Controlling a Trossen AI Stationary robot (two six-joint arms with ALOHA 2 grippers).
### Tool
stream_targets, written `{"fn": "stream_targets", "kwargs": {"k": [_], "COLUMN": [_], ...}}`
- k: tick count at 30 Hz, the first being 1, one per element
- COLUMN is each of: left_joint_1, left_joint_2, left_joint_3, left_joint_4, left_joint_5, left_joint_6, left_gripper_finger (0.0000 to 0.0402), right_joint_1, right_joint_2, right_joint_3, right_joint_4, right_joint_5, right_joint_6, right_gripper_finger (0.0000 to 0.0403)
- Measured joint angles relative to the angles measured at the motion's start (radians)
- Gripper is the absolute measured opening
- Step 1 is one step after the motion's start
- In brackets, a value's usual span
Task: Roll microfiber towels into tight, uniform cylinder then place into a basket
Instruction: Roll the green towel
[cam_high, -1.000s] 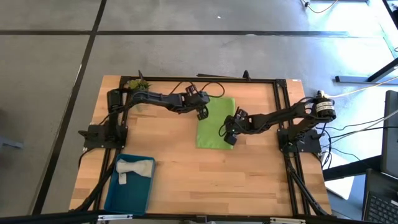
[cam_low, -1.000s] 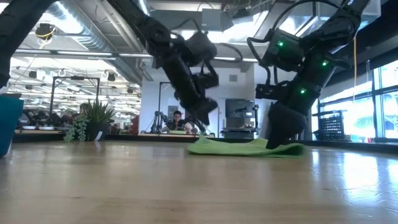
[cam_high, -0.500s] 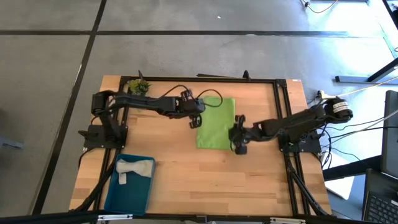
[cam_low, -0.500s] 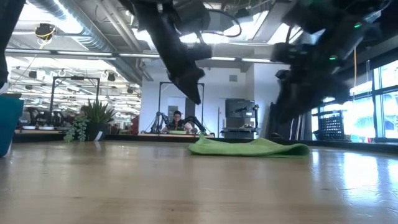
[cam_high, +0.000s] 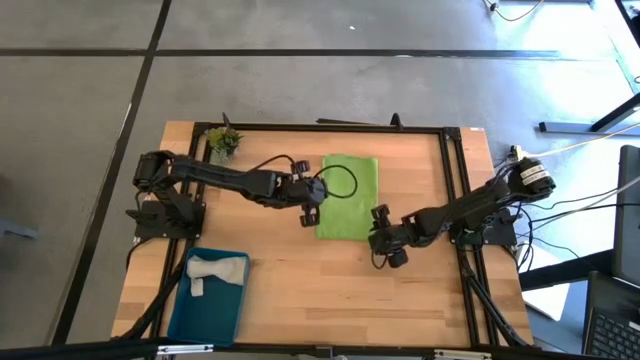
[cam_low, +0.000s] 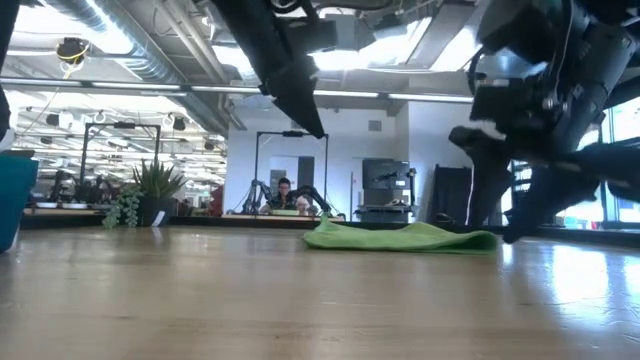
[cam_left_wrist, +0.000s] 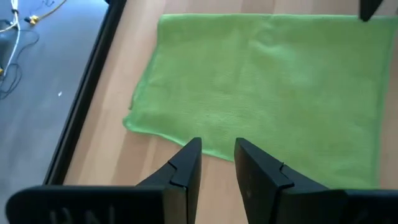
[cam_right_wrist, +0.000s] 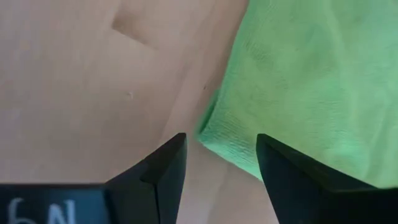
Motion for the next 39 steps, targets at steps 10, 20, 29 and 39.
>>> {"fn": "stream_targets", "kwargs": {"k": [10, 20, 29, 39], "left_joint_1": [-0.022, -0.027, -0.027, -0.044], "left_joint_2": [-0.004, -0.004, -0.003, -0.003], "left_joint_3": [0.0, 0.0, 0.0, 0.0], "left_joint_4": [-0.021, -0.027, -0.034, -0.04], "left_joint_5": [0.0, 0.0, 0.0, -0.001], "left_joint_6": [-0.034, -0.046, -0.052, -0.053], "left_gripper_finger": [0.0088, 0.0088, 0.0088, 0.0088], "right_joint_1": [-0.005, -0.009, -0.02, -0.171], "right_joint_2": [0.082, 0.089, 0.05, -0.122], "right_joint_3": [0.004, 0.001, 0.009, 0.018], "right_joint_4": [0.047, 0.06, 0.042, 0.036], "right_joint_5": [0.041, 0.084, 0.163, 0.162], "right_joint_6": [0.0, 0.132, 0.163, 0.272], "right_gripper_finger": [0.0193, 0.0064, 0.0016, 0.0007]}}
